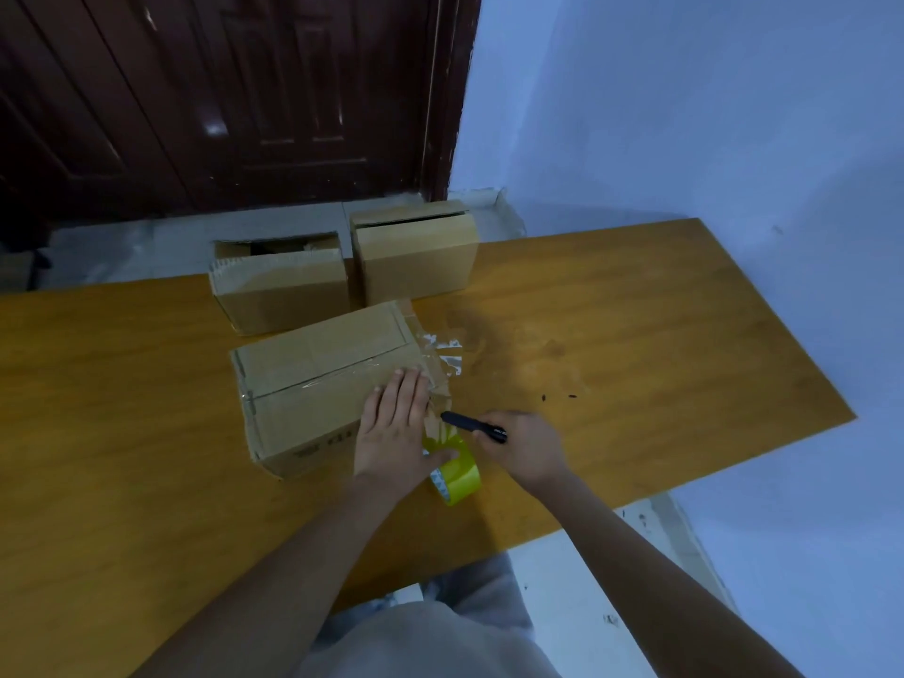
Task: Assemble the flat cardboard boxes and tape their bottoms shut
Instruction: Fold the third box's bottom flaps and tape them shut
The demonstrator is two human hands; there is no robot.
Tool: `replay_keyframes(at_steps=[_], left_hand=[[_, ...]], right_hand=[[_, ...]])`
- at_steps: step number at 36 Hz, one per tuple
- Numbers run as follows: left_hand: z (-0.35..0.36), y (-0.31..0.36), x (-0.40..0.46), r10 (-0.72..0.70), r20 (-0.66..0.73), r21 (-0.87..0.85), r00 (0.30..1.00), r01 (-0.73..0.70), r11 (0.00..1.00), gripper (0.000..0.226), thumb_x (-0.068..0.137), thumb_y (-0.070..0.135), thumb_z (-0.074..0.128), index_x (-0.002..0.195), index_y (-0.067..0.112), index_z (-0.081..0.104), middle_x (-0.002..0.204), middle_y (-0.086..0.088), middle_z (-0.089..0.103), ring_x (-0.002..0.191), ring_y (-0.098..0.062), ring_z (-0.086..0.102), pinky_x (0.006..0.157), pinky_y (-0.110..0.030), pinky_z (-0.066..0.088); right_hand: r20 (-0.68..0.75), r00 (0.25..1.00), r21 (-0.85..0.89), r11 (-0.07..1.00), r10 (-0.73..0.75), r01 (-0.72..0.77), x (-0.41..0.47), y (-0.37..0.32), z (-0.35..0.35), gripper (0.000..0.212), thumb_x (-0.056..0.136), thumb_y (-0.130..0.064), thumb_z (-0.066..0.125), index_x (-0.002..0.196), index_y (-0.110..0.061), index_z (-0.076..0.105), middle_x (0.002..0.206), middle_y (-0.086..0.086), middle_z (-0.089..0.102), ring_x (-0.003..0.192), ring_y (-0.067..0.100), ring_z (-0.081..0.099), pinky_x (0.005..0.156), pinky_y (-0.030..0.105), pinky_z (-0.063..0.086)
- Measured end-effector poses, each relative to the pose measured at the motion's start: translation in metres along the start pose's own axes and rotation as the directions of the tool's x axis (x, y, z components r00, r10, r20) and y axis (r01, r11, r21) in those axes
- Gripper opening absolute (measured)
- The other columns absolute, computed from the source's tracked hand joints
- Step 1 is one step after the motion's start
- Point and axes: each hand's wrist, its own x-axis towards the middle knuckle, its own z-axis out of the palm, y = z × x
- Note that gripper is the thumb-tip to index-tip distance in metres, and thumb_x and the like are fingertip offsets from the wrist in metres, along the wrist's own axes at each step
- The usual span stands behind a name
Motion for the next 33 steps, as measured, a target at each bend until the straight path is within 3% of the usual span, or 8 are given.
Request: replay_keyframes(at_steps=[4,8,14,19,22,25,29,33], left_hand=[[-0.004,0.0,0.0,-0.056,0.036,-0.029,0.998,0.057,0.998,0.111,0.072,0.082,0.042,0.146,0.013,-0.003,0.158,-0.004,0.012,0.142,-0.021,-0.001,0.109,-0.035,-0.021],[-0.001,0.001,-0.001,0.0,-0.028,-0.004,1.0,0.0,1.0,0.105,0.079,0.08,0.029,0.137,0.015,-0.03,0.154,0.001,-0.023,0.142,-0.018,-0.022,0.098,-0.033,-0.035],[-0.002,0.0,0.0,-0.049,0.056,-0.031,0.997,0.051,0.998,0.111,0.07,0.084,0.041,0.146,0.011,0.009,0.155,-0.007,0.025,0.14,-0.022,0.006,0.111,-0.036,-0.017],[0.001,0.005,-0.004,0.003,-0.03,-0.007,1.0,-0.003,1.0,0.109,0.076,0.082,0.034,0.143,0.015,-0.021,0.159,-0.004,-0.009,0.138,-0.019,-0.019,0.102,-0.033,-0.032],[-0.001,0.007,-0.005,-0.031,-0.049,-0.001,0.998,0.031,1.0,0.108,0.074,0.083,0.032,0.144,0.015,-0.015,0.159,-0.004,-0.001,0.143,-0.02,-0.009,0.109,-0.036,-0.019],[-0.001,0.008,-0.004,-0.036,-0.017,-0.021,0.999,0.036,0.999,0.105,0.079,0.081,0.028,0.134,0.018,-0.035,0.156,0.0,-0.022,0.143,-0.019,-0.02,0.106,-0.037,-0.021],[-0.002,0.005,0.0,-0.045,-0.074,-0.022,0.996,0.044,0.999,0.107,0.076,0.083,0.03,0.142,0.017,-0.023,0.159,-0.003,0.0,0.145,-0.022,-0.002,0.11,-0.039,-0.009],[0.001,0.004,0.002,-0.013,-0.062,0.012,0.998,0.014,1.0,0.113,0.071,0.083,0.038,0.147,0.013,-0.007,0.158,-0.005,0.012,0.144,-0.022,0.007,0.112,-0.039,-0.001]], right_hand=[[-0.036,0.997,-0.027,0.997,0.066,-0.067,0.001,0.009,0.0,0.015,0.095,-0.032,0.05,0.09,-0.026,0.063,0.066,-0.003,0.056,0.057,0.016,0.054,0.044,0.024,0.031],[-0.073,0.975,-0.012,0.977,0.21,-0.211,0.008,0.031,0.0,0.017,0.096,-0.029,0.05,0.097,-0.018,0.062,0.065,-0.002,0.054,0.053,0.016,0.05,0.042,0.023,0.031],[-0.064,0.919,-0.023,0.92,0.389,-0.391,0.021,0.068,0.004,0.019,0.097,-0.03,0.049,0.106,-0.016,0.059,0.073,0.002,0.058,0.057,0.019,0.056,0.044,0.023,0.041],[-0.004,0.906,-0.084,0.903,0.422,-0.421,0.036,0.08,0.016,0.018,0.098,-0.027,0.049,0.107,-0.014,0.057,0.079,0.002,0.055,0.062,0.018,0.055,0.051,0.029,0.047],[0.041,0.903,-0.168,0.894,0.427,-0.415,0.042,0.082,0.026,0.024,0.098,-0.027,0.047,0.116,-0.013,0.054,0.113,0.007,0.055,0.088,0.023,0.059,0.063,0.034,0.049],[0.027,0.898,-0.167,0.888,0.439,-0.429,0.045,0.081,0.036,0.034,0.098,-0.031,0.047,0.126,-0.011,0.049,0.136,0.009,0.043,0.117,0.027,0.047,0.085,0.041,0.05],[-0.108,0.932,0.212,0.924,0.345,-0.317,0.045,0.057,0.044,0.031,0.094,-0.027,0.054,0.119,-0.008,0.055,0.125,0.01,0.048,0.112,0.025,0.048,0.084,0.03,0.041],[0.113,0.964,0.698,0.671,0.242,-0.251,0.034,0.009,0.042,0.031,0.092,-0.017,0.058,0.122,-0.01,0.057,0.116,-0.001,0.053,0.111,0.013,0.051,0.096,0.027,0.041]])
